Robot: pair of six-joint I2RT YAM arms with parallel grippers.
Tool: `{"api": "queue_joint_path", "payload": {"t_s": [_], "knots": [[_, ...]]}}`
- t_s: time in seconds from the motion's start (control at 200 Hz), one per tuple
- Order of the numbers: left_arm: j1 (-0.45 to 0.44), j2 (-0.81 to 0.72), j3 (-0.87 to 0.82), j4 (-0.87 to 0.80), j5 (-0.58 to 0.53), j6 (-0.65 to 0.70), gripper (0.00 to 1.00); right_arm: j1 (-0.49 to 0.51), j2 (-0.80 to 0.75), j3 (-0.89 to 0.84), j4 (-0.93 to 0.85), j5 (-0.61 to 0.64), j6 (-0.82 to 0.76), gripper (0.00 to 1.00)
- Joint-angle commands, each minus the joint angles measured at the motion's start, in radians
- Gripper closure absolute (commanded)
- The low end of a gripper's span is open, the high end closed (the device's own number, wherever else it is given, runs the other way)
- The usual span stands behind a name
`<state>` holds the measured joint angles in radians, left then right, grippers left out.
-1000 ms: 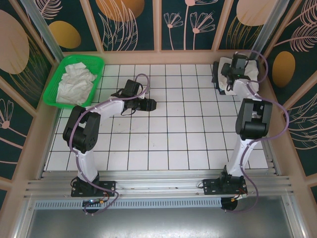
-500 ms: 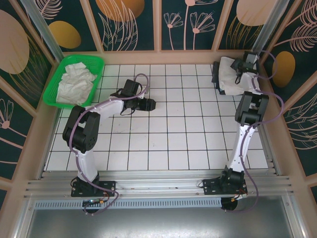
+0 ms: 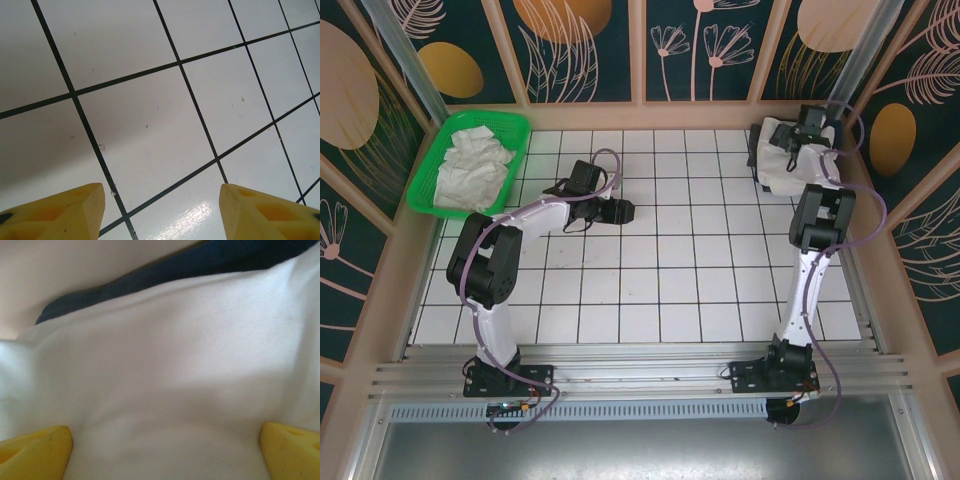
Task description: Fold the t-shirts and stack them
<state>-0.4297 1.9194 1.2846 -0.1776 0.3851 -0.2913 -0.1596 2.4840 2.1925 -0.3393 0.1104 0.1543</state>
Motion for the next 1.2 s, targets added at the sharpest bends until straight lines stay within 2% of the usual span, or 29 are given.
{"api": "queue_joint_path", "payload": {"t_s": [0.0, 0.22, 0.5, 0.626, 0.766, 0.946, 1.026, 1.151, 1.196], "knots": [[0.009, -0.008, 0.011, -0.014, 0.004, 0.018, 0.38, 0.057, -0.013, 0.051, -0.106, 0.067, -0.094, 0.03], [0.011, -0.060, 0.007, 0.003, -0.027, 0.002, 0.33, 0.065, -0.100, 0.024, -0.064, 0.208, -0.098, 0.01], [0.012, -0.199, -0.072, 0.072, -0.107, -0.028, 0.22, 0.067, -0.347, -0.310, 0.135, 0.156, -0.111, 0.01], [0.014, -0.349, -0.174, 0.183, -0.133, -0.054, 0.03, 0.076, -0.497, -0.595, 0.329, 0.112, -0.136, 0.01], [0.014, -0.527, -0.305, 0.300, -0.273, -0.053, 0.02, 0.086, -0.687, -0.904, 0.528, 0.047, -0.115, 0.01], [0.015, -0.735, -0.486, 0.442, -0.448, 0.010, 0.02, 0.119, -0.837, -1.176, 0.674, 0.024, -0.092, 0.01], [0.016, -0.814, -0.567, 0.508, -0.531, 0.052, 0.02, 0.159, -0.884, -1.281, 0.738, 0.065, -0.108, 0.01], [0.016, -0.887, -0.666, 0.550, -0.734, 0.154, 0.02, 0.246, -1.000, -1.501, 0.916, 0.180, -0.143, 0.01], [0.016, -0.894, -0.703, 0.570, -0.822, 0.189, 0.01, 0.265, -1.038, -1.558, 0.943, 0.179, -0.116, 0.01]]}}
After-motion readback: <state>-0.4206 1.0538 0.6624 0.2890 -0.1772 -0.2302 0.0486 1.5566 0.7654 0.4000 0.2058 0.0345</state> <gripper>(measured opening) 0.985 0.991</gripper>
